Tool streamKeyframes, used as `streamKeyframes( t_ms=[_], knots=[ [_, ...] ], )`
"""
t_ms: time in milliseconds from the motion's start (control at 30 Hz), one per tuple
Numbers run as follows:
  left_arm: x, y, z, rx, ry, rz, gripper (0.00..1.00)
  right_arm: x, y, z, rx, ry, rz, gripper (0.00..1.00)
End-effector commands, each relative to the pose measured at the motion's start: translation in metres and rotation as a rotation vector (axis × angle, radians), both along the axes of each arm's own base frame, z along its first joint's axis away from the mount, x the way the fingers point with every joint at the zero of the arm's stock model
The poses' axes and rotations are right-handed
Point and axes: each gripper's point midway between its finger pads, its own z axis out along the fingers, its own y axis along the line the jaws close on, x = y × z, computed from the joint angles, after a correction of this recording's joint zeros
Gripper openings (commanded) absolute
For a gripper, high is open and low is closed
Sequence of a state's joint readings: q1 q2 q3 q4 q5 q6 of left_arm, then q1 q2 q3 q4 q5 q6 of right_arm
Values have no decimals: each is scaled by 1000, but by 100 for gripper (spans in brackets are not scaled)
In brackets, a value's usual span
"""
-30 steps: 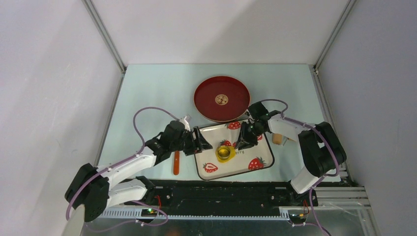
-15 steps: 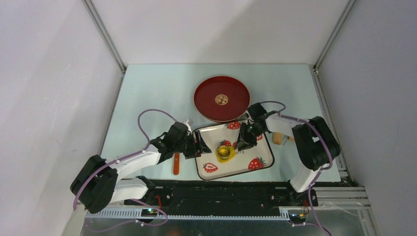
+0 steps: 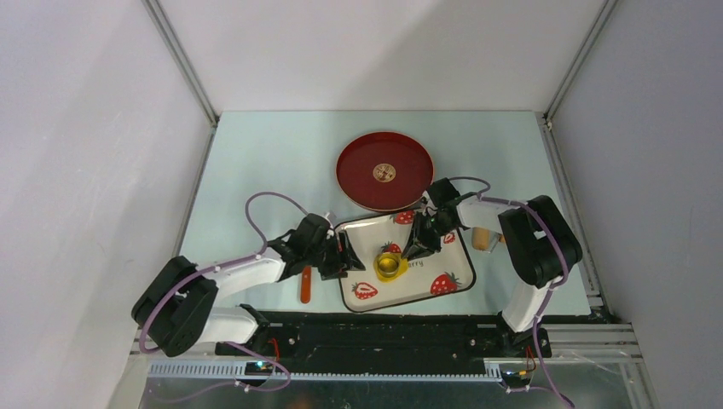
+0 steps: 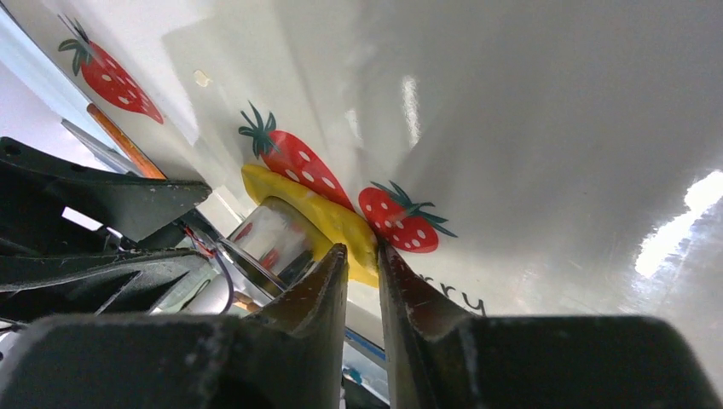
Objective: Roll out the dumpling wrappers from the dough
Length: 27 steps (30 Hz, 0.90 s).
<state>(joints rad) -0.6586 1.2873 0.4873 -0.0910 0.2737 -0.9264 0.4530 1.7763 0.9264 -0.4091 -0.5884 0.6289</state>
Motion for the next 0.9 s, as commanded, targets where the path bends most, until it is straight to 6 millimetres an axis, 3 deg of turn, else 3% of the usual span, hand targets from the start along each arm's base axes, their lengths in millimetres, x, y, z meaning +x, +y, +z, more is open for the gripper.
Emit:
streamKeyframes(
  t_ms=[0,433,867],
  knots=[
    [6,-1,1,1,-5,14,66,9,0,-8,-27,-21,-4,21],
    [6,-5,-12,24,58,8,65,1,2,10,0,-37,25,16],
    [1,2,-39,98,166,38,63,-14,6,19,9,-24,67,16]
  ],
)
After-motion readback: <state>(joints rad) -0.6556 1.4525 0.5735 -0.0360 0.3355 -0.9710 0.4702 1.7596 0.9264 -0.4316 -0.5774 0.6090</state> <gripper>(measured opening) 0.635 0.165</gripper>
